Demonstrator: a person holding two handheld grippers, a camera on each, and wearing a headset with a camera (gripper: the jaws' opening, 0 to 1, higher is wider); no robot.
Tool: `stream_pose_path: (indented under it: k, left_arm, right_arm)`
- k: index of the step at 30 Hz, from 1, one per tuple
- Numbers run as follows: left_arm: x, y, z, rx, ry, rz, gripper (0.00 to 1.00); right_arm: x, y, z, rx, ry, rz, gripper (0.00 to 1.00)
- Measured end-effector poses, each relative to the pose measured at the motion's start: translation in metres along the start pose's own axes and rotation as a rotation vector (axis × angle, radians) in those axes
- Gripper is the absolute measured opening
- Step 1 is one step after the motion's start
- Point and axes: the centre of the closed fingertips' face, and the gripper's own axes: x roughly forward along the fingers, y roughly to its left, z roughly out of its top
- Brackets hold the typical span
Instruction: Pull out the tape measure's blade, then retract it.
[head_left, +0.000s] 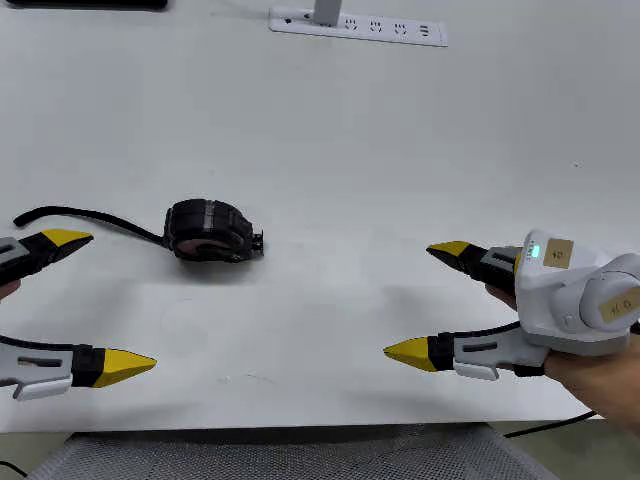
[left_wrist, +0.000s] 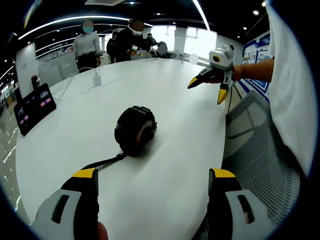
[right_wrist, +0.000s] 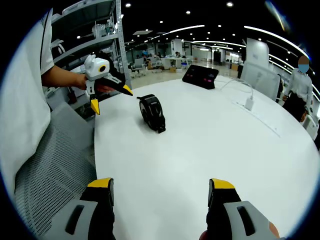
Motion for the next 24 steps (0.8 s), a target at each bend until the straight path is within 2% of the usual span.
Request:
stream_pose_path:
  k: [15,24]
  left_arm:
    - [0.0007,-0.0018,-0.0018,-0.001,0.006,-0.007,0.88]
    - [0.0006,0.0006,-0.0006,-0.016,-0.004,-0.003,0.88]
  right_arm:
    - [0.0016,0.0013,-0.0009,0.0,0.001,0.005,0.77]
    - [0.0029,-0.0006,0.001,0.0,-0.003,-0.002,0.79]
